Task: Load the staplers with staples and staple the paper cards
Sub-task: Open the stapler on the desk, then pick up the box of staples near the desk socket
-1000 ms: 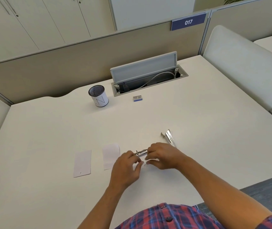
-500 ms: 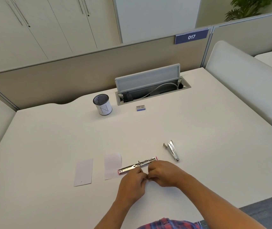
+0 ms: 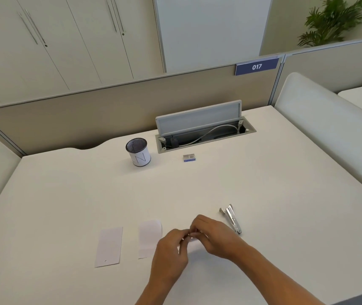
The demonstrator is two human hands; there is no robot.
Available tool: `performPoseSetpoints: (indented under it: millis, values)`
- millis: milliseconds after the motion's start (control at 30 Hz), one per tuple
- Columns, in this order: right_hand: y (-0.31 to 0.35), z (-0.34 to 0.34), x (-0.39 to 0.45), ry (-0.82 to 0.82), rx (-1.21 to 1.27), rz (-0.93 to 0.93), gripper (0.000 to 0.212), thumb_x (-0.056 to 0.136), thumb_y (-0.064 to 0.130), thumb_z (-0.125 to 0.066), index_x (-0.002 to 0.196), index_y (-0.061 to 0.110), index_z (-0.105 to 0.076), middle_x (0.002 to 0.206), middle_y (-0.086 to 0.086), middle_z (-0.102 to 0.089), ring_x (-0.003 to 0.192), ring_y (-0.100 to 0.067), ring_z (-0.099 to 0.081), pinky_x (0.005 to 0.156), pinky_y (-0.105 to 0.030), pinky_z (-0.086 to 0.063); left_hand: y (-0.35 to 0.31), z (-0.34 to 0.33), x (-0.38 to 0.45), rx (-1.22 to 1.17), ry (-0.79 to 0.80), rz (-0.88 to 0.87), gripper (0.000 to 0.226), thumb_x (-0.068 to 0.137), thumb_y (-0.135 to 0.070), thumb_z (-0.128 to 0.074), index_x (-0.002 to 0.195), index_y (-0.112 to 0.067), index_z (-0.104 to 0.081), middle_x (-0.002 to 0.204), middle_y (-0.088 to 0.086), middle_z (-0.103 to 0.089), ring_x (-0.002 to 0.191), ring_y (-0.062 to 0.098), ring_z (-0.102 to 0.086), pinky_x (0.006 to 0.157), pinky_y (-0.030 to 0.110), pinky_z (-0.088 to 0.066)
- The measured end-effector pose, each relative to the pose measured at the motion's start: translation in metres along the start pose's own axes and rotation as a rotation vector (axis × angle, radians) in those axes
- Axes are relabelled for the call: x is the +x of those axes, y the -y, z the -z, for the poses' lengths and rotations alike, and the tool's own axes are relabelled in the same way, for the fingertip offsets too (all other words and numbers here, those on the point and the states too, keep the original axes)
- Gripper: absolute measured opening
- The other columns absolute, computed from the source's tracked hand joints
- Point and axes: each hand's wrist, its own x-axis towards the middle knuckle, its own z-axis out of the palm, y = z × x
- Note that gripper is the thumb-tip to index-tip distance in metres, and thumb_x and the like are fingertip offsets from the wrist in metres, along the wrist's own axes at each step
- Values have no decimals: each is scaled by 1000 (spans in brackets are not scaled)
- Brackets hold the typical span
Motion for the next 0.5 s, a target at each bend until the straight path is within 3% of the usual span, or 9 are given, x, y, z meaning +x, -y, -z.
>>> performPoseSetpoints:
  millis: [133,300,500]
  values:
    - [6,7,28,-108,126,-69,9,102,25,-56,100,18,-61,98,11,-58,83,-6,-57,73,-30,-51,-12,13,24,-209,-88,94,28,96,-5,-64,108,-27,-76,95,-21,-75,85,2,-71,72,13,-52]
    - [8,13,73,-198,309,-192,2,95,14,-70,96,13,-69,90,4,-71,82,-10,-67,77,-25,-55,-17,24,60,-501,-165,291,30,98,0,-58,102,-23,-78,89,-10,-79,82,12,-75,80,26,-58]
    - [5,19,124,-234,501,-333,18,88,12,-79,105,20,-75,87,5,-76,83,-7,-70,78,-17,-55,-4,35,103,-652,-257,387,26,98,2,-58,103,-15,-77,88,0,-80,83,20,-77,80,34,-59]
